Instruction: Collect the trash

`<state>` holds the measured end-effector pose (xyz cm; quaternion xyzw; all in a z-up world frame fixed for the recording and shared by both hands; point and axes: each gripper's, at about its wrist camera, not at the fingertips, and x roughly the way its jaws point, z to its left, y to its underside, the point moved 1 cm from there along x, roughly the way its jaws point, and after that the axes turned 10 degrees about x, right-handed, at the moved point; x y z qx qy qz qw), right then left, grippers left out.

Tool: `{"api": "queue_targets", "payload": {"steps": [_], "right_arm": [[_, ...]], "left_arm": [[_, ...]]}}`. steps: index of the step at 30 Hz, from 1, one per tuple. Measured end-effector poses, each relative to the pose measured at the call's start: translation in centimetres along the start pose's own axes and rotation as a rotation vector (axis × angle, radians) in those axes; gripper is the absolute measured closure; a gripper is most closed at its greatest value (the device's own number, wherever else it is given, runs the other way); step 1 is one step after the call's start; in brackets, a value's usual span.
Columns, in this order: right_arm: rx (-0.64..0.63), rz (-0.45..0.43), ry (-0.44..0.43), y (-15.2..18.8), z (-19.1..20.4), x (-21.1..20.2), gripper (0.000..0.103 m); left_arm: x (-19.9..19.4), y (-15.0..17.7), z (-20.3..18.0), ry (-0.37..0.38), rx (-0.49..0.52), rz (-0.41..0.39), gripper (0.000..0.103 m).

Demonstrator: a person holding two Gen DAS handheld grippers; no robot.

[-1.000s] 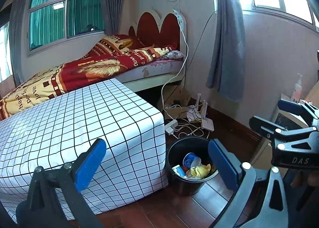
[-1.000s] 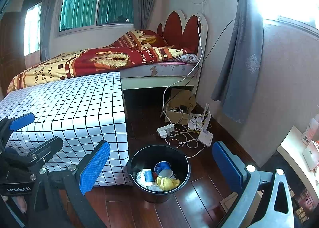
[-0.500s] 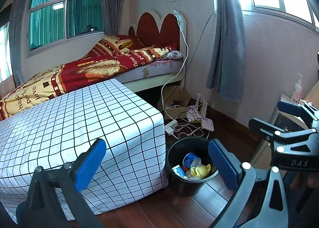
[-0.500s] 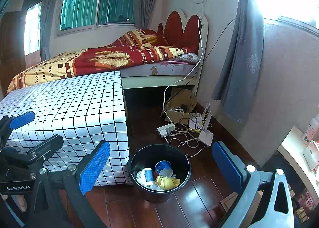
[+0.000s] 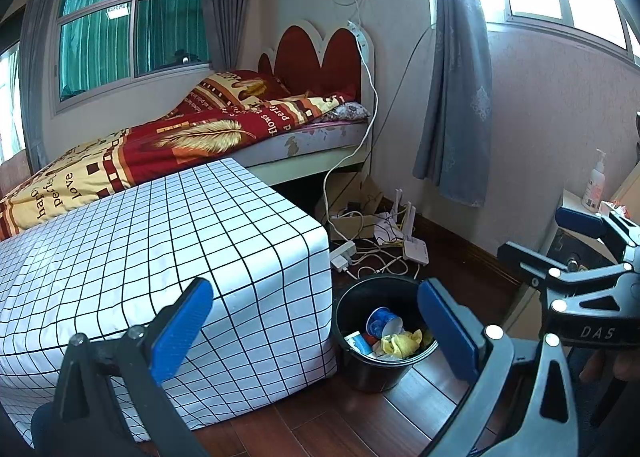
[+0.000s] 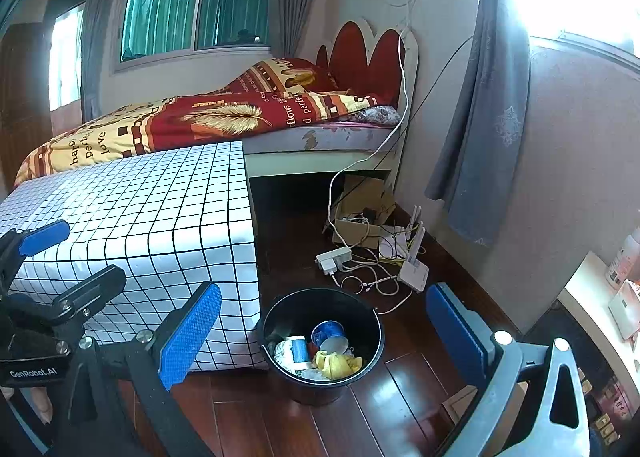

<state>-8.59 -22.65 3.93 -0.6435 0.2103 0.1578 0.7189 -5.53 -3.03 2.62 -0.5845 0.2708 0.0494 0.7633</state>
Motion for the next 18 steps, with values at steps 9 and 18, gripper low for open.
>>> {"api": "queue_targets", "payload": {"steps": [9, 18], "right_arm": [[0.0, 0.004, -0.002, 0.08, -0.01, 0.03, 0.0], [0.0, 0.008, -0.003, 0.28, -0.15, 0.29, 0.0]], "left_arm": [[-0.21, -0.06, -0.09, -0.008, 0.022, -0.02, 0.0], [0.18, -0.09, 0.21, -0.004, 0.015, 0.005, 0.0]]}}
